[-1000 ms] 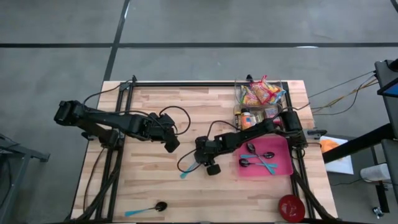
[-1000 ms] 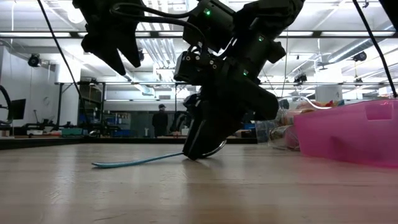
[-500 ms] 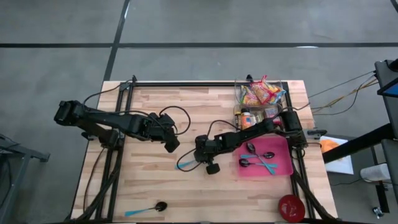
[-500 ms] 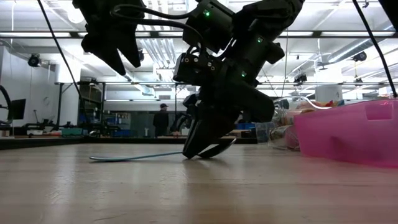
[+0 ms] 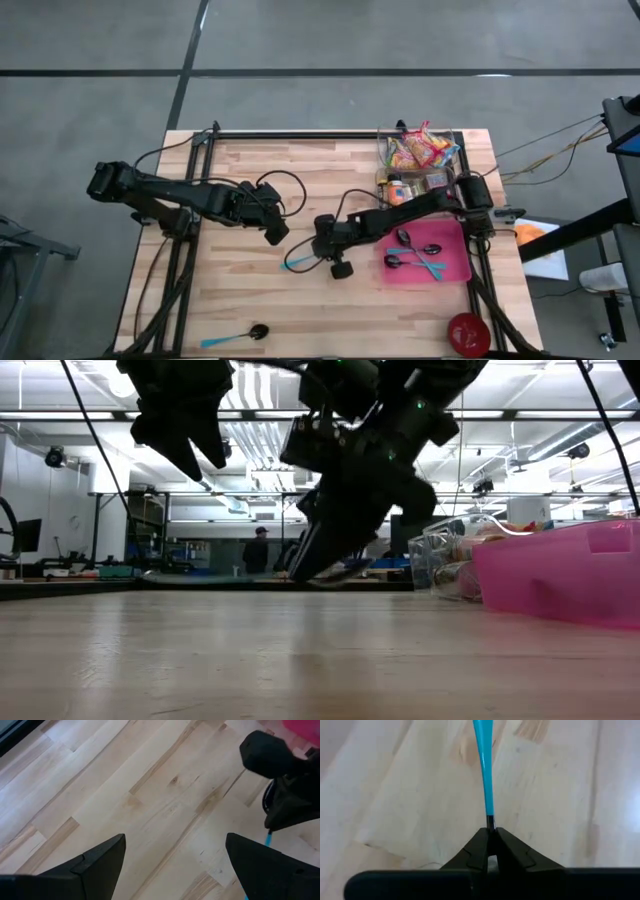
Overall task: Pick & Place Food Item
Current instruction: Put the blue spoon into the red bin
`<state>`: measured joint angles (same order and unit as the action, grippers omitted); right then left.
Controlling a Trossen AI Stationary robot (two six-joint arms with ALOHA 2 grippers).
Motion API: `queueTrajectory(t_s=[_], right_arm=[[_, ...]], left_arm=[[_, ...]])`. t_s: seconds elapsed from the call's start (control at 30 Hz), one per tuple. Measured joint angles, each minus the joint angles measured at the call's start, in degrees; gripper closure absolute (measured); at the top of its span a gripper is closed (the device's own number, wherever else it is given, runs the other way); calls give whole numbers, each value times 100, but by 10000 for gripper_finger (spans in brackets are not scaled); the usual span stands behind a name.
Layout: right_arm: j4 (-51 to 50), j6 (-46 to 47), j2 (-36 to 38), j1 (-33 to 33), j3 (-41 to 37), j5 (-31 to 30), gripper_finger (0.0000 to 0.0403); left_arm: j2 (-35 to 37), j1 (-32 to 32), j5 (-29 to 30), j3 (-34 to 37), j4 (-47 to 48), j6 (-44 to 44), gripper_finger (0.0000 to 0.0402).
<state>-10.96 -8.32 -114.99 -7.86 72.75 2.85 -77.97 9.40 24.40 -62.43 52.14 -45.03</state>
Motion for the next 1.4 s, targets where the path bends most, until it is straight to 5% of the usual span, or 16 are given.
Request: queueTrajectory(t_s=[0.33,0.73,1.17,1.4], right_arm=[[-1062,762,793,-107,-44,-46,374],[-3398,2560,2536,-911,-476,-989,374],[-4422,5337,4208,-1674,-2250,-1087,374],[-4463,5996,4936,-1981,-2956,-1139,374]], left_arm=[[0,0,0,0,-2,0,53],[0,0,0,0,-2,1,53],[0,-1,0,0,-4,2,53],[0,0,0,0,-4,2,53]])
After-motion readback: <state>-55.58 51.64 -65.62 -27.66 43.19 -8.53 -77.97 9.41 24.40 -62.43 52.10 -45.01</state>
